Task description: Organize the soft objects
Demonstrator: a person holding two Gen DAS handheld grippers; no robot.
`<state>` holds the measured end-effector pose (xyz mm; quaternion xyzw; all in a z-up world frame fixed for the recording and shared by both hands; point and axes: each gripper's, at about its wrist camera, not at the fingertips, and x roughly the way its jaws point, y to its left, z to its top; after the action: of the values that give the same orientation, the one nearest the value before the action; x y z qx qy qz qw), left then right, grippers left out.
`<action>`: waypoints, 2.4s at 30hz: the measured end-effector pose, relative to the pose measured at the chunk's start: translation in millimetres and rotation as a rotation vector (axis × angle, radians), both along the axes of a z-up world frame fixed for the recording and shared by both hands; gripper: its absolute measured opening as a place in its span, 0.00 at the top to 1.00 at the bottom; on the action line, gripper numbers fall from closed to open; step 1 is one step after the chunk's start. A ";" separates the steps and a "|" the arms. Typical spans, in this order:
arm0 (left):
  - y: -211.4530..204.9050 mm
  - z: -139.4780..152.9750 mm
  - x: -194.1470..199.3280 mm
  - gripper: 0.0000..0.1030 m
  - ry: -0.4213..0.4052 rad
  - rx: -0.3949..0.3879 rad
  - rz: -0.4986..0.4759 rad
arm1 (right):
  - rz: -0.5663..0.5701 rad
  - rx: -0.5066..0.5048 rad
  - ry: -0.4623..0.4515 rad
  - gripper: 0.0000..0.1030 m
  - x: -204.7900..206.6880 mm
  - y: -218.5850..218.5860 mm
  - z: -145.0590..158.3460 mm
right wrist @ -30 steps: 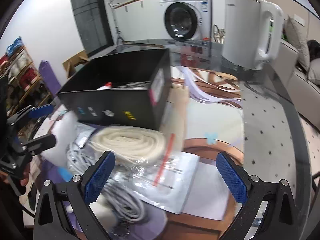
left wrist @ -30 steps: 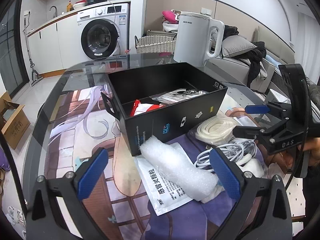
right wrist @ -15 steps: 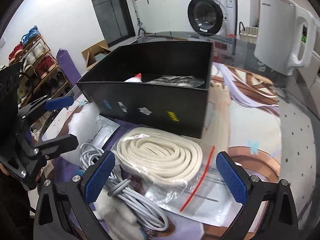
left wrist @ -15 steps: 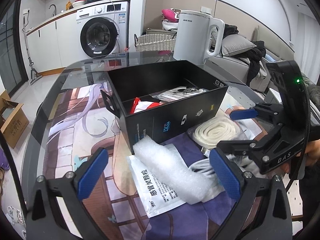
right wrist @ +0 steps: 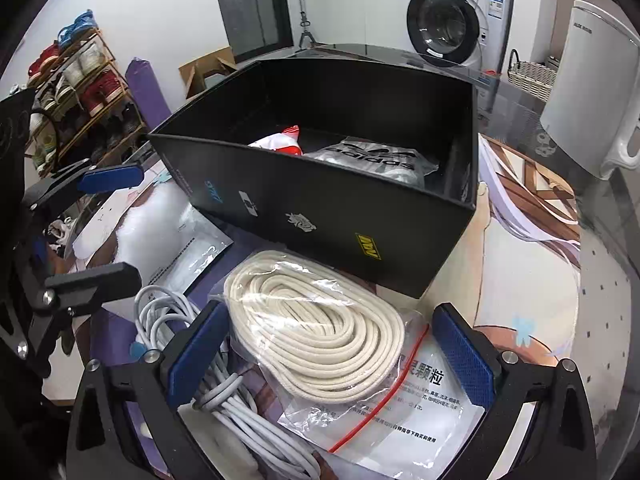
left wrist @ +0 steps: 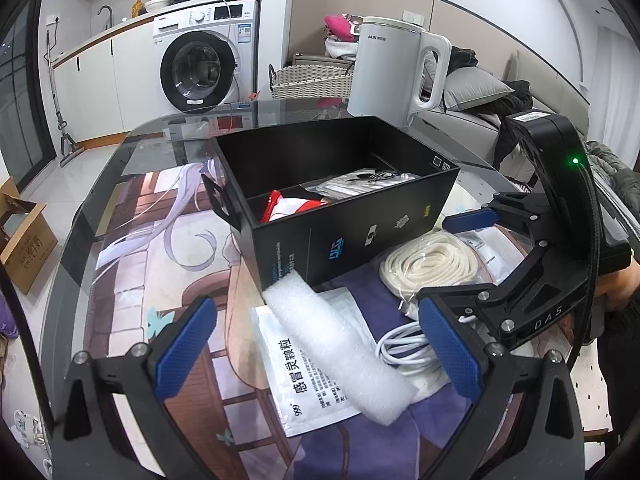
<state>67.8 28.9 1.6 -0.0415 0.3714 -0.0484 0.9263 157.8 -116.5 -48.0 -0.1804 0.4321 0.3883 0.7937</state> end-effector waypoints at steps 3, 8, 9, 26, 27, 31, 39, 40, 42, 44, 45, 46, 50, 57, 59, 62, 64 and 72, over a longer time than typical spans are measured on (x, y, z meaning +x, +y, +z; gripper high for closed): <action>1.0 -0.1 0.0 0.01 0.002 -0.003 0.001 | 0.009 0.007 -0.009 0.28 -4.0 -4.8 3.1; 1.1 1.3 -0.4 0.01 0.002 -0.004 -0.002 | 0.013 0.011 -0.019 0.48 -13.7 -13.6 5.5; 1.1 1.8 -0.5 0.01 0.002 -0.005 -0.002 | 0.011 0.010 -0.027 0.50 -17.1 -16.6 6.1; -6.3 -0.1 -3.6 0.02 0.022 0.023 -0.052 | -0.041 0.159 -0.055 0.58 -39.4 -69.3 32.6; -6.1 -0.7 -3.8 0.02 0.026 0.026 -0.056 | -0.040 0.164 -0.058 0.58 -40.4 -69.9 34.2; -2.9 -1.4 -4.2 0.07 0.031 0.022 -0.058 | -0.040 0.171 -0.063 0.58 -42.2 -69.2 35.8; -6.8 -1.0 -6.4 0.72 0.053 0.018 -0.107 | -0.040 0.177 -0.073 0.58 -44.0 -69.4 37.7; -6.3 -1.0 -6.8 0.79 0.058 0.018 -0.108 | -0.041 0.178 -0.075 0.58 -44.0 -69.6 38.0; -4.9 0.1 -7.9 0.80 0.058 0.014 -0.109 | -0.041 0.182 -0.077 0.58 -43.5 -69.9 38.8; -4.0 1.9 -9.8 0.80 0.052 0.012 -0.114 | -0.040 0.184 -0.081 0.58 -44.4 -70.1 40.2; -3.1 2.8 -10.4 0.80 0.048 0.011 -0.113 | -0.040 0.187 -0.084 0.58 -44.7 -70.3 40.9; -1.9 4.0 -11.0 0.80 0.042 0.007 -0.111 | -0.041 0.189 -0.086 0.58 -44.9 -70.8 41.4; 1.3 9.1 -13.7 0.80 0.021 0.002 -0.102 | -0.042 0.204 -0.095 0.58 -45.3 -72.4 44.8; 7.0 26.6 -19.6 0.80 -0.053 -0.036 -0.082 | -0.036 0.240 -0.116 0.58 -48.7 -75.2 52.8; 7.6 31.1 -20.5 0.80 -0.068 -0.043 -0.075 | -0.034 0.249 -0.124 0.58 -50.1 -75.2 56.0; 7.8 39.1 -22.0 0.80 -0.097 -0.049 -0.067 | -0.029 0.261 -0.133 0.58 -52.9 -74.6 60.4; 7.2 44.9 -23.6 0.80 -0.118 -0.052 -0.061 | -0.032 0.269 -0.142 0.58 -54.6 -74.3 63.2; 8.1 54.4 -20.4 0.80 -0.157 -0.061 -0.036 | -0.050 0.301 -0.159 0.58 -51.2 -69.7 74.5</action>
<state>47.4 37.0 56.1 -0.0589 0.2969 -0.0793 0.9498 106.6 -186.1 26.5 -0.0786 0.3091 0.4133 0.8529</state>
